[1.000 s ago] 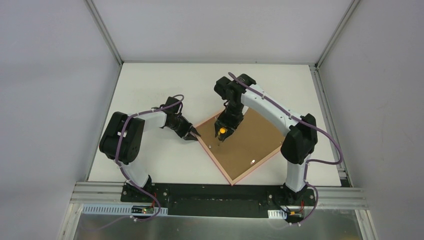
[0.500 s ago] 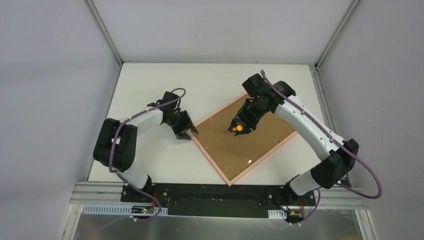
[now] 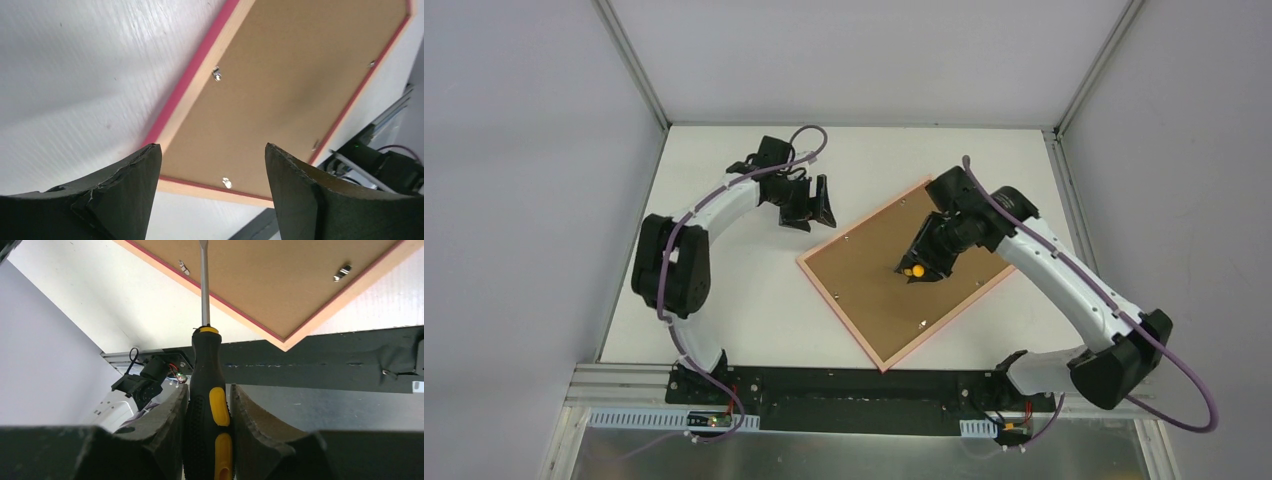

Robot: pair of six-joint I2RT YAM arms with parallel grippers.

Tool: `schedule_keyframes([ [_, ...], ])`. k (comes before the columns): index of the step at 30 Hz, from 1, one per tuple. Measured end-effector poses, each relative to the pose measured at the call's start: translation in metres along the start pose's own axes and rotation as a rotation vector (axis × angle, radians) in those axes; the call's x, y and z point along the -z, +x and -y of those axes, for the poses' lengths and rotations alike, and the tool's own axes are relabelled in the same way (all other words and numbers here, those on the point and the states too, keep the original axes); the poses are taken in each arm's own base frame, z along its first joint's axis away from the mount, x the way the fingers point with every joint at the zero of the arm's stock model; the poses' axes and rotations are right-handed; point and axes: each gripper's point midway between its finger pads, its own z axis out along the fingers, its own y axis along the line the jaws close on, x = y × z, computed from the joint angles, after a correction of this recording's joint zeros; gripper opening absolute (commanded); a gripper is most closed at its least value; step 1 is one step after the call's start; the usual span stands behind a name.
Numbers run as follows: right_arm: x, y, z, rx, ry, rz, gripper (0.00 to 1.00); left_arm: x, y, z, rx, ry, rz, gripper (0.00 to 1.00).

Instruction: Take the photo out of the frame

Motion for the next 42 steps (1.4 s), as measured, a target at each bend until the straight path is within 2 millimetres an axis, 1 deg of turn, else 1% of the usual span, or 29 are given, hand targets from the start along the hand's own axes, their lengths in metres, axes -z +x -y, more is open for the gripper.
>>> schedule_keyframes([
  [2,0.009,0.001,0.008,-0.003,-0.004,0.019,0.00,-0.015,-0.001,-0.008,-0.045,-0.003,-0.038,0.76],
  [4,0.019,-0.001,0.012,-0.007,-0.020,0.046,0.00,-0.030,0.000,-0.018,-0.066,-0.008,-0.080,0.74],
  [7,0.026,-0.004,0.017,-0.013,-0.019,0.070,0.00,-0.052,0.010,-0.035,-0.068,-0.023,-0.147,0.70],
  [10,0.027,-0.006,0.020,-0.013,-0.004,0.079,0.00,-0.059,0.022,-0.041,-0.063,-0.039,-0.197,0.61],
  [14,0.025,-0.008,0.023,-0.008,0.014,0.076,0.00,-0.064,0.027,-0.039,-0.084,-0.060,-0.200,0.43],
  [15,0.023,-0.009,0.022,-0.006,0.018,0.074,0.00,-0.066,0.032,-0.040,-0.088,-0.069,-0.203,0.40],
  [18,0.019,-0.011,0.021,-0.002,0.029,0.070,0.00,-0.062,0.044,-0.044,-0.075,-0.109,-0.190,0.30],
  [21,0.014,-0.014,0.019,0.002,0.033,0.064,0.00,-0.056,0.056,-0.044,-0.062,-0.130,-0.176,0.20],
  [23,0.011,-0.016,0.015,0.010,0.025,0.067,0.00,-0.053,0.063,-0.046,-0.050,-0.148,-0.167,0.16],
  [26,0.005,-0.020,0.009,0.037,0.009,0.077,0.00,-0.047,0.079,-0.046,-0.014,-0.161,-0.172,0.08],
  [27,0.002,-0.021,0.007,0.056,0.003,0.087,0.00,-0.045,0.085,-0.046,0.010,-0.166,-0.173,0.05],
  [29,-0.006,-0.021,0.005,0.107,-0.003,0.105,0.00,-0.043,0.093,-0.046,0.052,-0.163,-0.176,0.01],
  [32,-0.024,-0.012,-0.001,0.236,0.001,0.123,0.00,-0.042,0.104,-0.041,0.128,-0.136,-0.181,0.00],
  [37,-0.049,0.014,-0.024,0.480,-0.034,0.150,0.00,-0.040,0.132,-0.030,0.290,-0.068,-0.222,0.00],
  [39,-0.055,0.021,-0.029,0.540,-0.055,0.151,0.00,-0.038,0.143,-0.026,0.355,-0.050,-0.240,0.00],
  [42,-0.060,0.024,-0.032,0.596,-0.061,0.161,0.00,-0.036,0.157,-0.021,0.435,-0.038,-0.264,0.00],
])
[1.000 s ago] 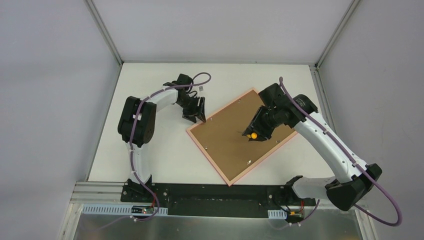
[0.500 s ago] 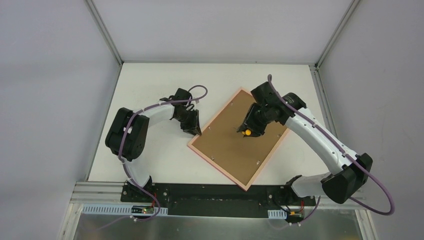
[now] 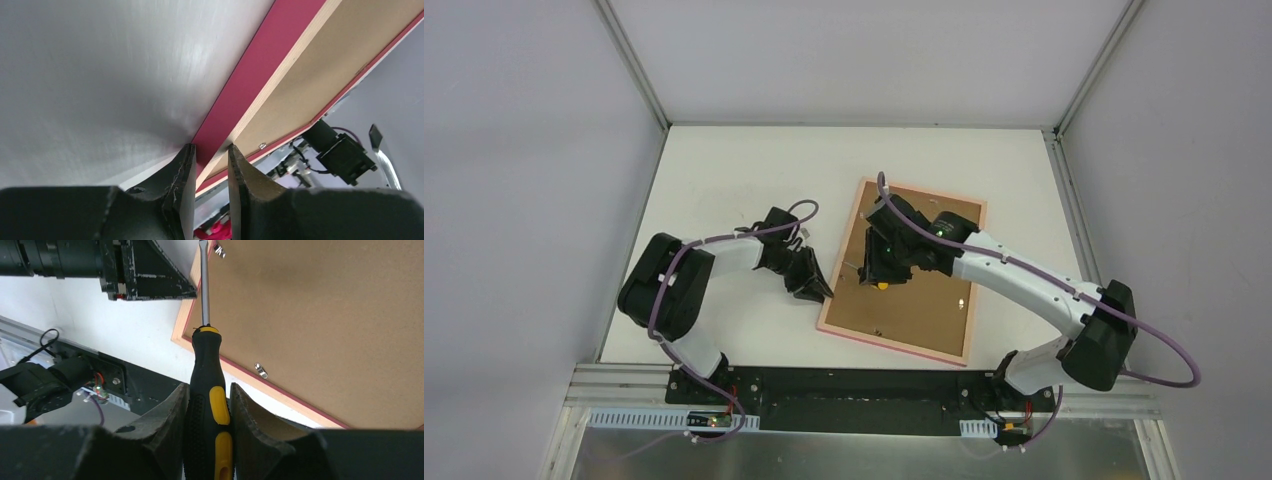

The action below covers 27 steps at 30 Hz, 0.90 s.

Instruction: Take the photo out of the frame

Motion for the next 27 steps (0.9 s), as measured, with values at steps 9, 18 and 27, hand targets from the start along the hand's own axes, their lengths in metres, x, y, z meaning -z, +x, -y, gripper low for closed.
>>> schedule_keyframes([
  [9,0.003,0.018,0.017,0.025,0.056,0.014,0.00,-0.024,0.051,0.016,0.202,0.072,-0.036,0.00],
  [18,0.040,0.001,0.073,-0.217,0.100,0.133,0.00,-0.042,0.074,0.055,0.318,0.137,0.005,0.47],
  [27,0.067,0.017,0.098,-0.267,0.126,0.119,0.00,-0.009,0.016,0.082,0.130,0.038,0.191,0.76],
])
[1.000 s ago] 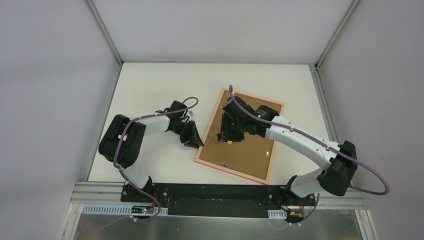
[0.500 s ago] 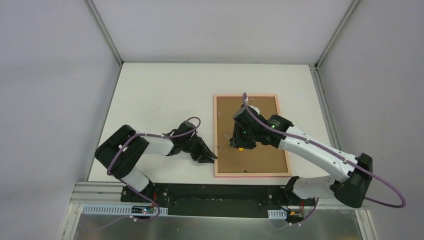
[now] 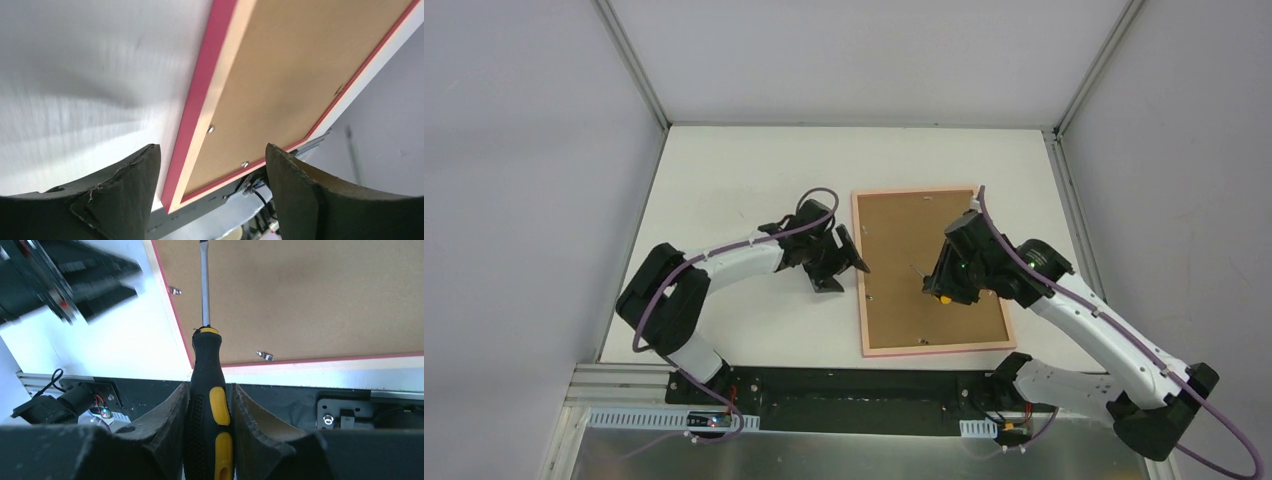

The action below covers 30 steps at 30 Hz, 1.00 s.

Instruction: Take the photo out of the frame

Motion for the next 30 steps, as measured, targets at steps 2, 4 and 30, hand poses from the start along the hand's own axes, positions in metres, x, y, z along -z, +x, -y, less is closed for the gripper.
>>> schedule_keyframes([
  [2,0.006,0.003,0.006,-0.012,-0.006,0.004,0.00,0.001,-0.025,0.011,-0.046,-0.003,0.028,0.73],
  [4,0.014,0.006,0.012,-0.024,-0.013,0.011,0.00,-0.005,-0.048,0.017,-0.084,-0.023,0.047,0.71],
  [30,-0.009,0.014,-0.010,0.018,0.007,-0.192,0.00,-0.043,-0.102,-0.010,-0.034,-0.103,0.028,0.00],
])
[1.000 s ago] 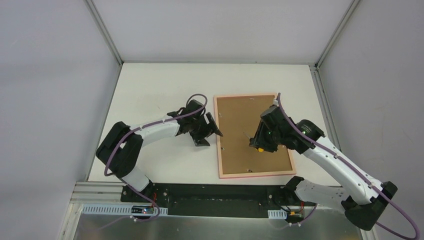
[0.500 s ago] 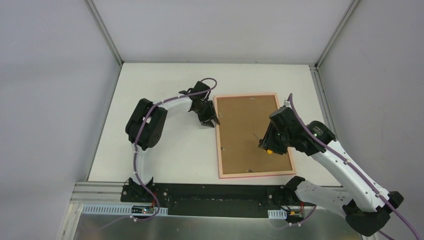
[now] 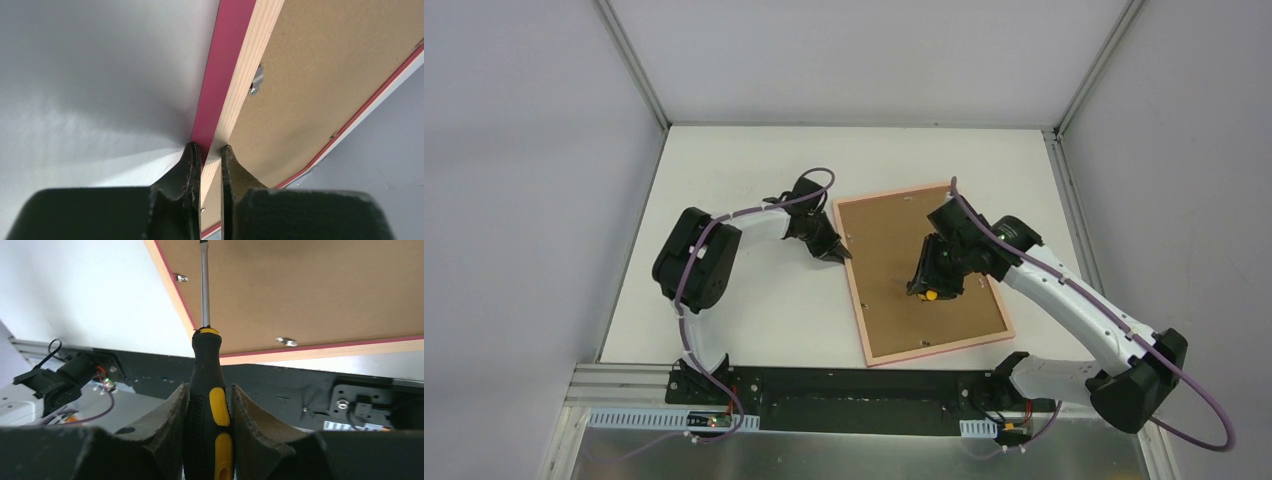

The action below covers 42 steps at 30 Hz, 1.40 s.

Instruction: Take the photo out of the frame

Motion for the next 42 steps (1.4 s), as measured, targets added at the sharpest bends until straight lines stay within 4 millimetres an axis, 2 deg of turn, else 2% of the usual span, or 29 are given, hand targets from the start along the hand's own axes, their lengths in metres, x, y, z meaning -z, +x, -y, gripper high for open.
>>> schedule_keyframes([
  [6,-0.017,0.003,-0.033,-0.040,-0.094,-0.094,0.00,0.021,0.019,-0.033,0.163,-0.052,0.037,0.00],
  [10,-0.026,0.008,-0.046,-0.101,-0.152,-0.135,0.00,0.030,0.027,-0.048,0.259,-0.065,0.069,0.00],
  [13,-0.036,0.016,-0.044,-0.174,-0.153,-0.171,0.00,0.029,0.032,-0.050,0.341,-0.020,0.078,0.00],
  [17,-0.040,0.029,-0.033,-0.278,-0.143,-0.198,0.00,0.022,0.033,-0.040,0.452,0.085,0.070,0.00],
  [25,-0.015,0.031,-0.012,-0.426,-0.146,-0.103,0.00,0.010,0.025,-0.020,0.550,0.185,0.042,0.00],
  [26,-0.013,0.032,-0.008,-0.442,-0.142,-0.091,0.00,0.010,0.024,-0.019,0.551,0.189,0.041,0.05],
  [30,-0.010,0.035,0.009,-0.483,-0.106,-0.057,0.00,0.011,0.025,-0.020,0.534,0.186,0.042,0.33],
  [33,-0.012,0.037,0.018,-0.500,-0.074,-0.044,0.00,0.013,0.029,-0.027,0.523,0.157,0.045,0.48],
  [37,-0.021,0.043,0.028,-0.519,-0.053,-0.047,0.00,0.023,0.032,-0.027,0.491,0.150,0.053,0.59],
  [42,-0.025,0.042,0.022,-0.524,-0.077,-0.061,0.00,0.027,0.040,-0.017,0.427,0.140,0.040,0.63],
])
